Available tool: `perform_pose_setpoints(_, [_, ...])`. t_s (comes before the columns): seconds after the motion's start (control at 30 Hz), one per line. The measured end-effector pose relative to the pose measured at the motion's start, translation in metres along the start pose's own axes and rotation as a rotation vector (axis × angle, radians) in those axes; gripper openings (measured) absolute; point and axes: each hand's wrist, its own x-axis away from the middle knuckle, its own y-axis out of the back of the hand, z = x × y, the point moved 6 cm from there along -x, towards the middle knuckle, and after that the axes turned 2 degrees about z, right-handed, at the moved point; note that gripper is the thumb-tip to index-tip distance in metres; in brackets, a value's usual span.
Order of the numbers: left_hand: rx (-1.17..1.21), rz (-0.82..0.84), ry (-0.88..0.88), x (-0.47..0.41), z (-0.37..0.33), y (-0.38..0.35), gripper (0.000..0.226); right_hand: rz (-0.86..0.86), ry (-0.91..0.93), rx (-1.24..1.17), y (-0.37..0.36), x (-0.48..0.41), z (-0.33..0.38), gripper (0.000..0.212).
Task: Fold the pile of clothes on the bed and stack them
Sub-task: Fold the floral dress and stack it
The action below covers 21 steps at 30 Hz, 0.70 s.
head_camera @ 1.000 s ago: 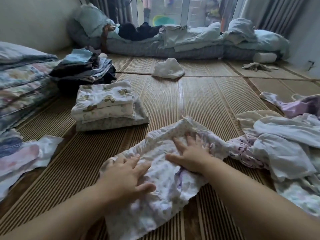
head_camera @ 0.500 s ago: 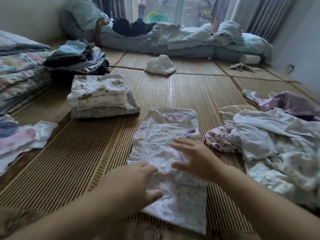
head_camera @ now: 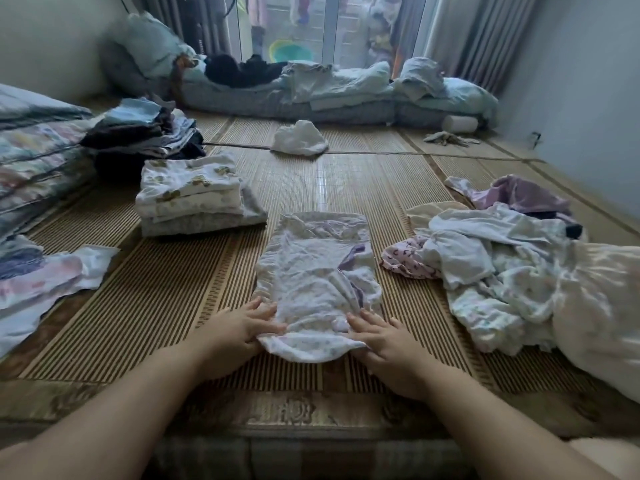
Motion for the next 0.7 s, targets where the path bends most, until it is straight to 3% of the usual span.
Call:
perform_pose_setpoints(0.13, [0.242, -0.007, 0.004, 0.013, -0.011, 0.005, 0.034, 0.018, -0.008, -0.367, 0.023, 0.020, 0.006, 0.042])
perform_pose_setpoints(0.23, [0.536, 0.012, -0.023, 0.025, -0.017, 0.013, 0.048, 0.055, -0.039, -0.609, 0.037, 0.026, 0.005, 0.065])
perform_pose_setpoints(0.33, [0.970, 0.114, -0.111, 0.029, -0.022, 0.021, 0.038, 0.202, -0.039, -0.880, 0.048, 0.022, 0.008, 0.057])
perform_pose_setpoints(0.43, [1.125, 0.057, -0.066, 0.019, -0.017, 0.032, 0.042, 0.188, -0.049, -0.988, 0.069, 0.000, 0.009, 0.051])
perform_pose_setpoints(0.53, [1.026, -0.156, 0.142, 0.001, 0.005, 0.036, 0.039, 0.006, -0.203, -0.880, 0.086, -0.031, 0.000, 0.047])
perform_pose_setpoints(0.6, [0.696, -0.294, 0.251, -0.006, 0.018, 0.040, 0.029, -0.087, -0.260, -0.585, 0.086, -0.046, -0.003, 0.054])
perform_pose_setpoints(0.7, [0.326, -0.487, 0.207, -0.004, 0.019, 0.051, 0.049, -0.468, -0.206, -0.181, 0.084, -0.035, 0.001, 0.072])
